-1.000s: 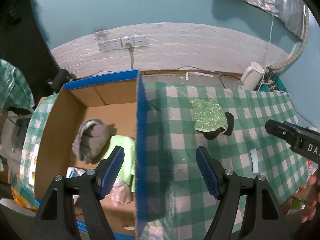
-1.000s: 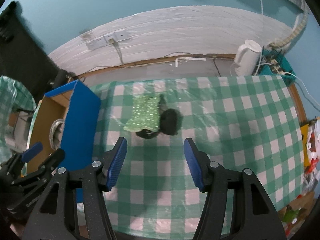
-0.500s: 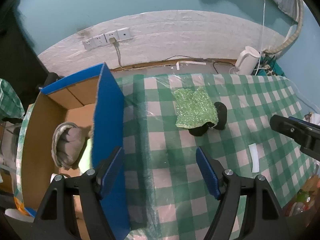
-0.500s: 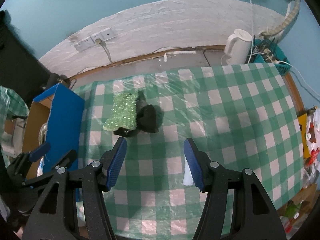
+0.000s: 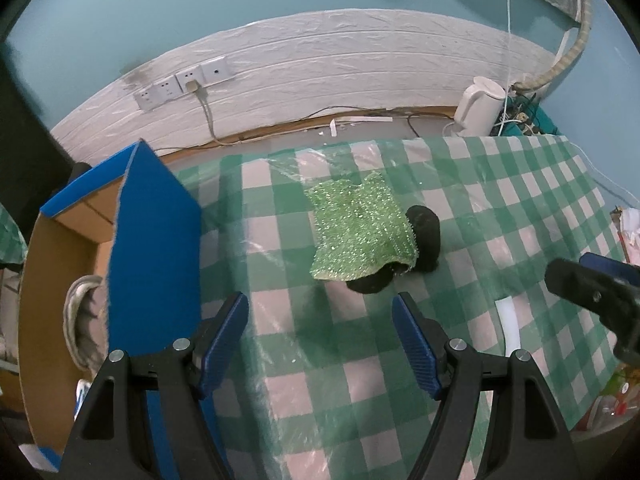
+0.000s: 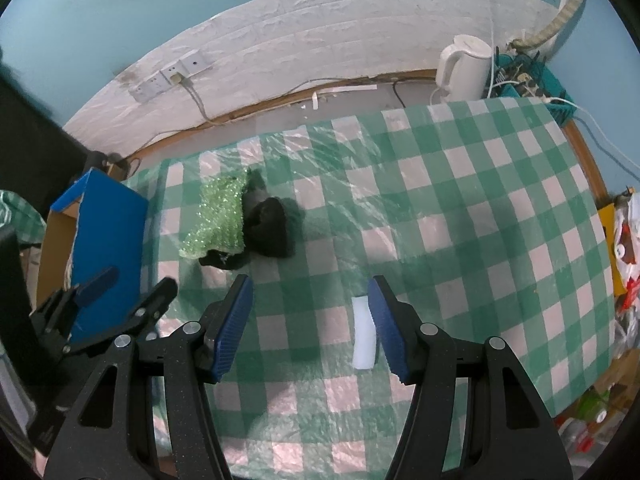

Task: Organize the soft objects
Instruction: 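Grasp the green glittery scrubber with the left tool while the right grasps the white foam strip, then lift the scrubber and foam strip and carry them over the box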

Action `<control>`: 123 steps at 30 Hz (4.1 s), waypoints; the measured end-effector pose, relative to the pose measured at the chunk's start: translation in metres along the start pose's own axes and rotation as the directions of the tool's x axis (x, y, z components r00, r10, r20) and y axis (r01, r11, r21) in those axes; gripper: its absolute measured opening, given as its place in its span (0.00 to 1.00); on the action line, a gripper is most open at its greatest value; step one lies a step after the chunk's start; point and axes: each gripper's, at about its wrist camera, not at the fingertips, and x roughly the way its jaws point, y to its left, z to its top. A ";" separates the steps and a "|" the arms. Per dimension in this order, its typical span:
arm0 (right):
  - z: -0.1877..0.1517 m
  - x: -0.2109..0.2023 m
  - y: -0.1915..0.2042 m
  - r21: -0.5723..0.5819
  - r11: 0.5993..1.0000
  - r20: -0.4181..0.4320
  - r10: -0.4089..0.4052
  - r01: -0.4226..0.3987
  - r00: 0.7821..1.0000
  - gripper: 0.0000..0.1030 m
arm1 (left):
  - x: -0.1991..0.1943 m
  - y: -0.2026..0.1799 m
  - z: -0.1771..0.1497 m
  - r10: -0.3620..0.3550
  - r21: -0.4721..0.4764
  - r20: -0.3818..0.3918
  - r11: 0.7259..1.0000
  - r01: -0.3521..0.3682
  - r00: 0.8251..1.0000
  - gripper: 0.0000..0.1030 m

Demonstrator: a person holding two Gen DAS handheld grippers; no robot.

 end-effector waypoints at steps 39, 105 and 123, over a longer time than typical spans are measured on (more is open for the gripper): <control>-0.011 0.059 -0.021 0.026 0.997 -0.124 -0.067 0.071 0.990 0.59 | 0.069 -0.018 0.065 -0.120 -0.055 -0.124 0.992 0.114 0.985 0.74; -0.031 -0.004 0.020 -0.110 0.986 -0.040 -0.131 0.126 0.991 0.12 | -0.035 0.045 -0.010 -0.191 -0.115 -0.021 0.976 0.188 0.981 0.11; -0.027 -0.034 0.063 -0.183 0.978 0.032 -0.098 0.102 0.995 0.12 | -0.080 0.051 -0.029 -0.123 -0.078 0.060 0.989 0.127 0.991 0.11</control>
